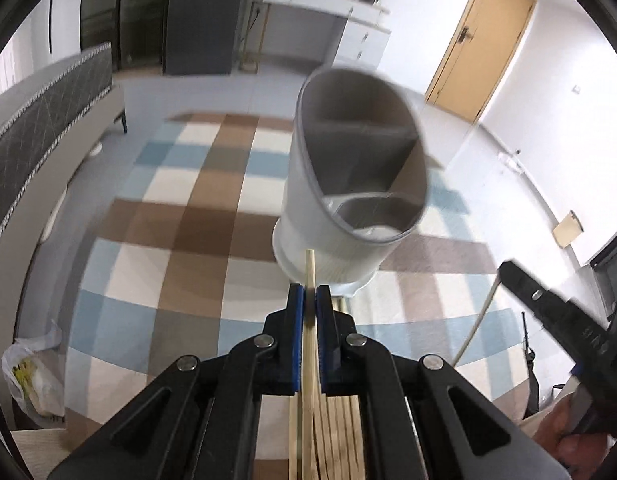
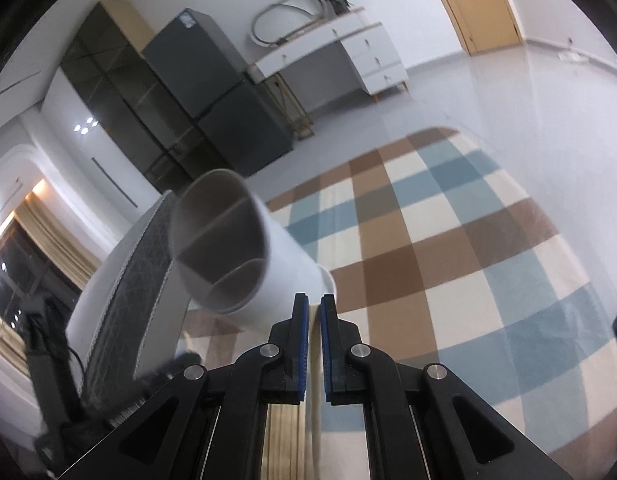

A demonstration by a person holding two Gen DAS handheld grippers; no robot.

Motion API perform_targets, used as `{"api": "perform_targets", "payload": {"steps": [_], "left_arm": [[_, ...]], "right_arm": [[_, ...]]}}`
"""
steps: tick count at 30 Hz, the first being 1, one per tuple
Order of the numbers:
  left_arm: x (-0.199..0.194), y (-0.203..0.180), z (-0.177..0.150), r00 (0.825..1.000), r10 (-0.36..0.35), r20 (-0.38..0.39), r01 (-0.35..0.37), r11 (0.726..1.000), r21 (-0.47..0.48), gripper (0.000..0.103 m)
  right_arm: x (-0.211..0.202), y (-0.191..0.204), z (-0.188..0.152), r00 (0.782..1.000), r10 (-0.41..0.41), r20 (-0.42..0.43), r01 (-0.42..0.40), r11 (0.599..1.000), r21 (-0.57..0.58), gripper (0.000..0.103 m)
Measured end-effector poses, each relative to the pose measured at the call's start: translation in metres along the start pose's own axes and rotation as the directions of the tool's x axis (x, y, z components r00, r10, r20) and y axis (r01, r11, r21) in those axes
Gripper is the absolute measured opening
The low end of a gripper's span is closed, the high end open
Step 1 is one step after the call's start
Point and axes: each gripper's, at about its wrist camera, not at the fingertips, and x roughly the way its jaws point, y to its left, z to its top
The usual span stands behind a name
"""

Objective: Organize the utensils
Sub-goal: 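Raise both held chopsticks and carry them over the utensil holder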

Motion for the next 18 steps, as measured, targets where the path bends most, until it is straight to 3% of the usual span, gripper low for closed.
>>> {"api": "perform_targets", "payload": {"steps": [8,18], "left_arm": [[-0.02,-0.007,0.002,0.999,-0.01,0.034,0.008,0.999,0.052,0.002],[-0.037,-0.009,0.008,0.998,-0.039,0.053,0.033,0.994,0.099,0.001]], "right_arm": [[-0.035,0.026,-0.008,0.997,-0.012,0.071,0.019,0.995,-0.093,0.005],[-0.055,0.042,0.007,0.987,0.005,0.158,0.018,0.989,-0.147,0.005]]}}
